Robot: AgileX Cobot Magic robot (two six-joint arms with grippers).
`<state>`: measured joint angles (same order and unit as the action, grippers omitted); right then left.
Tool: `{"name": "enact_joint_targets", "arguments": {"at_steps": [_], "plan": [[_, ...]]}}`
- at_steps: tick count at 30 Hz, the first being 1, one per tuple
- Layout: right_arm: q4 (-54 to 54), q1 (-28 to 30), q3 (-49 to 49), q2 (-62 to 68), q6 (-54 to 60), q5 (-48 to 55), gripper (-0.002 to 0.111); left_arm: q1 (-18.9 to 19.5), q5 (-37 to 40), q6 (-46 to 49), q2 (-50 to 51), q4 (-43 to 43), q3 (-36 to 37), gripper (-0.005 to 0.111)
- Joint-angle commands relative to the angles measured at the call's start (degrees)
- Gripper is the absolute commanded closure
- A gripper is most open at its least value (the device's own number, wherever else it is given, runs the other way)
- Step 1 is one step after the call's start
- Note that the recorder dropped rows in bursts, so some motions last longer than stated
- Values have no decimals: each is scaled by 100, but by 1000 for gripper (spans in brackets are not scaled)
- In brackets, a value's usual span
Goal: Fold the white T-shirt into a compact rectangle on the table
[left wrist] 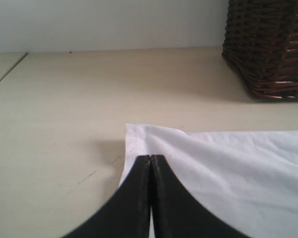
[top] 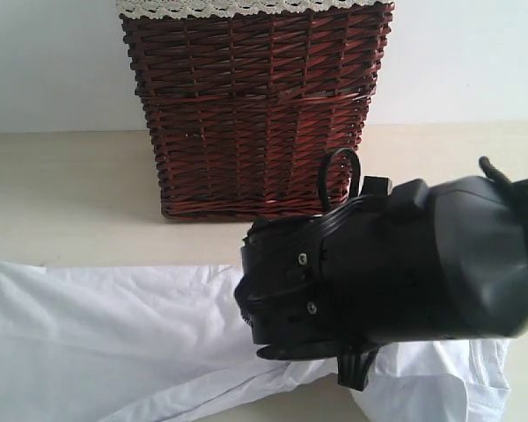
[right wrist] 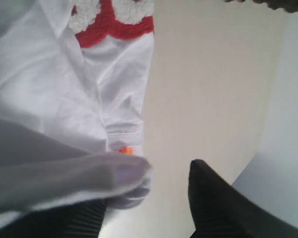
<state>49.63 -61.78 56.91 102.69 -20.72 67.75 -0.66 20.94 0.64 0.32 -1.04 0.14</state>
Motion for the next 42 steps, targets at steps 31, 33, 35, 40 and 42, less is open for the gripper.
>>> {"name": "enact_joint_targets", "arguments": {"at_steps": [31, 33, 35, 40, 42], "plan": [[13, 157, 2, -1184, -672, 221, 108, 22, -46, 7, -32, -21, -14, 107], [-566, 157, 2, -1403, -253, 221, 108, 22, -46, 7, -32, -21, -14, 107], [-1398, 157, 2, -1674, 176, -63, 108, 22, -46, 7, -32, -21, -14, 107], [-3527, 145, -243, -2286, 1109, -330, 108, 22, -46, 7, -32, -21, -14, 107], [-3820, 145, -469, -2375, 1163, -386, 108, 22, -46, 7, -32, -21, -14, 107]]}}
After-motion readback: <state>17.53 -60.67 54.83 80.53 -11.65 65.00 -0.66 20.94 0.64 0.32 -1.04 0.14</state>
